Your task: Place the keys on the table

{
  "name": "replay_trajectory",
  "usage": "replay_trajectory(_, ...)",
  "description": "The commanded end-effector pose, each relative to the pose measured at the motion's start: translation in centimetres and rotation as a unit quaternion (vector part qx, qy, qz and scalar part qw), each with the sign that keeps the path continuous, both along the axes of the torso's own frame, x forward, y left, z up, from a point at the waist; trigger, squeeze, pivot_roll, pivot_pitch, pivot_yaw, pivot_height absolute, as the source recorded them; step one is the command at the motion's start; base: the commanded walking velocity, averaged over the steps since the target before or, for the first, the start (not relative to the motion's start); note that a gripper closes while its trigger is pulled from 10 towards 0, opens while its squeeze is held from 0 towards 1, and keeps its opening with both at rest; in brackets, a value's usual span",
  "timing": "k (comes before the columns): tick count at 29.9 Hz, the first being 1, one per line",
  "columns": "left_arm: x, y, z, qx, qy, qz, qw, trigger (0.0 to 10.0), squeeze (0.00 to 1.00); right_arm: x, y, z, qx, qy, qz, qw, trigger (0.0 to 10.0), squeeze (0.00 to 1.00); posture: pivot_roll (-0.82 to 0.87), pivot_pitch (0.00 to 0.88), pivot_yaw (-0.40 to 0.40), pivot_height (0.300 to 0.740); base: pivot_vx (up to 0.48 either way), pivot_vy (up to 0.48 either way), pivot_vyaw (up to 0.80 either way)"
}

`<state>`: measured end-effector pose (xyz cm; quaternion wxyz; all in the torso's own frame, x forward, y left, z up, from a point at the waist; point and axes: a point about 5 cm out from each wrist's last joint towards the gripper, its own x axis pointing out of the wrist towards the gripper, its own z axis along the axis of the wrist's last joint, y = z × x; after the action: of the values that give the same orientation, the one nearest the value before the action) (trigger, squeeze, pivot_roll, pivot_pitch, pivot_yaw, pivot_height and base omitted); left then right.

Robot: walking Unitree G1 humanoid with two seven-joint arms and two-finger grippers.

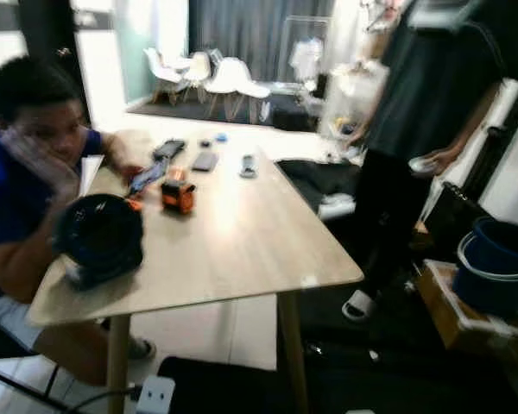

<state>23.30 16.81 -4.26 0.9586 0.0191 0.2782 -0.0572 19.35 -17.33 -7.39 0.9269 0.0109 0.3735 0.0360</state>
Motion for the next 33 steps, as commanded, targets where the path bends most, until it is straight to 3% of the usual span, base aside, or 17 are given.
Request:
replay_trajectory(1, -0.24, -0.03, -0.14, 0.000, 0.002, -0.002, 1.000, 10.0, 0.00, -0.03, -0.41, 0.02, -0.001, 0.000, -0.008, 1.000, 10.0, 0.00, 0.07, 0.027, -0.017, 0.740, 0.000, 0.000, 0.00)
replay_trajectory(33, -0.21, 0.19, -0.10, 0.005, -0.001, 0.008, 1.000, 10.0, 0.00, 0.05, -0.15, 0.08, 0.000, -0.005, 0.000, 1.000, 10.0, 0.00, 0.07, 0.023, -0.013, 0.740, 0.000, 0.000, 0.00)
